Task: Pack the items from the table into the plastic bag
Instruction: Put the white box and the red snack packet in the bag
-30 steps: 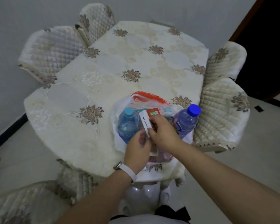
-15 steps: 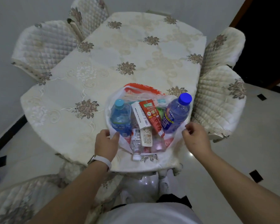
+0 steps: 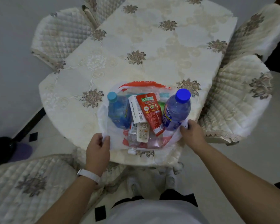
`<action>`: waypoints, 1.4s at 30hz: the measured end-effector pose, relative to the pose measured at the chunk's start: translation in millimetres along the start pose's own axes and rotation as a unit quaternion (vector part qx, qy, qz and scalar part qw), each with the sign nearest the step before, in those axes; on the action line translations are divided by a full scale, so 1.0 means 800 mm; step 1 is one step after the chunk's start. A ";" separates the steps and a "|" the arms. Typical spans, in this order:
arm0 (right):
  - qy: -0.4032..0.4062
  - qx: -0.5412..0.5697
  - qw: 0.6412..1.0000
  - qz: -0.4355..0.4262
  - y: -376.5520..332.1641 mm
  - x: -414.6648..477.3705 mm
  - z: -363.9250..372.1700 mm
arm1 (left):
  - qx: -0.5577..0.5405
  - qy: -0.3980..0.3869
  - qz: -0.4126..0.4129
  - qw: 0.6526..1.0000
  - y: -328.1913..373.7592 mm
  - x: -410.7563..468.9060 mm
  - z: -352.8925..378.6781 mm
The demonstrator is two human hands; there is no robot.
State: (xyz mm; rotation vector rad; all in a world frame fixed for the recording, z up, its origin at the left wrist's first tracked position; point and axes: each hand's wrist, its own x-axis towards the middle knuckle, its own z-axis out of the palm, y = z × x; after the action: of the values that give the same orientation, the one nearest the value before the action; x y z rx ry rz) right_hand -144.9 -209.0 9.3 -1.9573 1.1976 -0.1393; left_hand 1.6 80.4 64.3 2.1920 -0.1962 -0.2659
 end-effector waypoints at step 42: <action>-0.124 0.271 0.954 0.042 -0.065 0.007 -0.108 | 0.164 0.049 -0.073 0.983 0.079 0.055 0.001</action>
State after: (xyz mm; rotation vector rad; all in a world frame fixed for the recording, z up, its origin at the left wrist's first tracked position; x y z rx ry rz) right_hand -146.7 -252.8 100.5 -1.3956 0.9498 -0.1530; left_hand 41.2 32.2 109.8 2.5453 -0.0252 -0.2186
